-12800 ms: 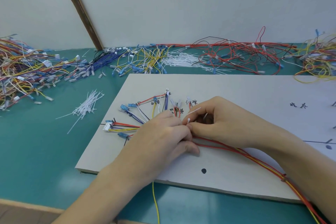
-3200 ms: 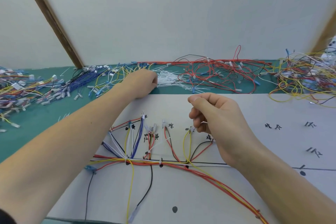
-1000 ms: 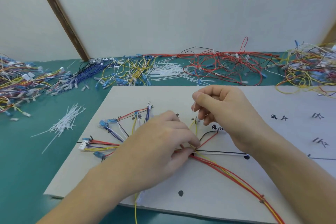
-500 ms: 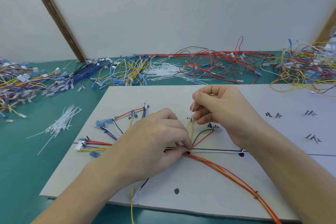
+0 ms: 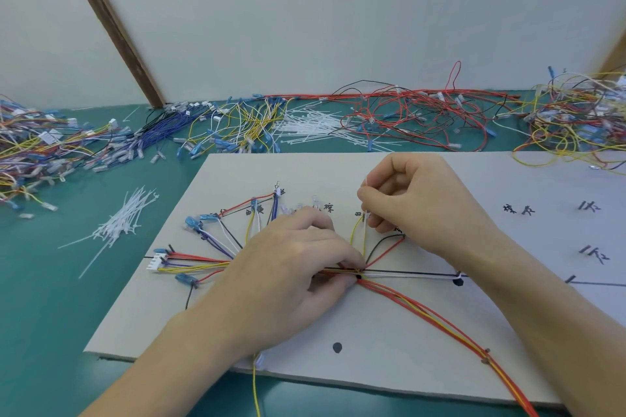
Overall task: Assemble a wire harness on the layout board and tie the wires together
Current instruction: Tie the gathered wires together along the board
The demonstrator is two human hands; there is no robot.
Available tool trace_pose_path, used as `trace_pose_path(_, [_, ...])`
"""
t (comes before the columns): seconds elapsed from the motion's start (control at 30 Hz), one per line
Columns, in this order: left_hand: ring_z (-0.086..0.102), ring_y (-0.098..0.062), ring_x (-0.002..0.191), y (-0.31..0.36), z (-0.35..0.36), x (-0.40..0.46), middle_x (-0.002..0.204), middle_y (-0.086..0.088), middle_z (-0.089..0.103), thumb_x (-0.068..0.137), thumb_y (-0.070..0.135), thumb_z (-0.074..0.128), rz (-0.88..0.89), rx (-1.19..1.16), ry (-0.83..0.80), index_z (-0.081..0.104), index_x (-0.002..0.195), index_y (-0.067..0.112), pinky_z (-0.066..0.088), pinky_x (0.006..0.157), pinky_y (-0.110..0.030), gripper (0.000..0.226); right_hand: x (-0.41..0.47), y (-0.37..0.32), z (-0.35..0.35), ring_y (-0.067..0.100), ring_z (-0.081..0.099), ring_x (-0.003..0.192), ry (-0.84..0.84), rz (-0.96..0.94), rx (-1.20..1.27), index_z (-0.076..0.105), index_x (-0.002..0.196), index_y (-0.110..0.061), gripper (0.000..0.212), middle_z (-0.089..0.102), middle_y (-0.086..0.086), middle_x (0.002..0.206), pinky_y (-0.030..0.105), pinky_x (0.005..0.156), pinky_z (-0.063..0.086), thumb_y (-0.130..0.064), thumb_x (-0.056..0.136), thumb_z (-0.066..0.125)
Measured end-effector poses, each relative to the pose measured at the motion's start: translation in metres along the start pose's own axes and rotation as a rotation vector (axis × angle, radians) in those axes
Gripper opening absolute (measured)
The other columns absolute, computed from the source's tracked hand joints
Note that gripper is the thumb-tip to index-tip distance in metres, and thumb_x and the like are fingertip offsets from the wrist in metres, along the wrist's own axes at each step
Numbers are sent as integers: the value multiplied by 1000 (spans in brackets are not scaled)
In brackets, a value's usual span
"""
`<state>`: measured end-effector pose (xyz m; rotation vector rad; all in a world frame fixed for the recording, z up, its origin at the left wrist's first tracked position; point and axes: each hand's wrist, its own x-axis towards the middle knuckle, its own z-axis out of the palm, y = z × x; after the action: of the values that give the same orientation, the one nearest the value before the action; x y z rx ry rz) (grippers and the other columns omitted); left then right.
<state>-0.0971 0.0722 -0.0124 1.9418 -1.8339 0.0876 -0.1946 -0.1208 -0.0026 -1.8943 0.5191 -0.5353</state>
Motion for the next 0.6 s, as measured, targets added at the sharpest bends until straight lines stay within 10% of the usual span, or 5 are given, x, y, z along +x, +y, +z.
trace_pose_path(0.6, [58,-3,110,3,2,-1,97,23,71,83,26,83,-116,-113,82,64,115,31,46,94,-31,38,-10,-7,8,15,74,56,88,-188,-122,68,71,-18,17,72,-2,63,47,63,63,-9,84,74])
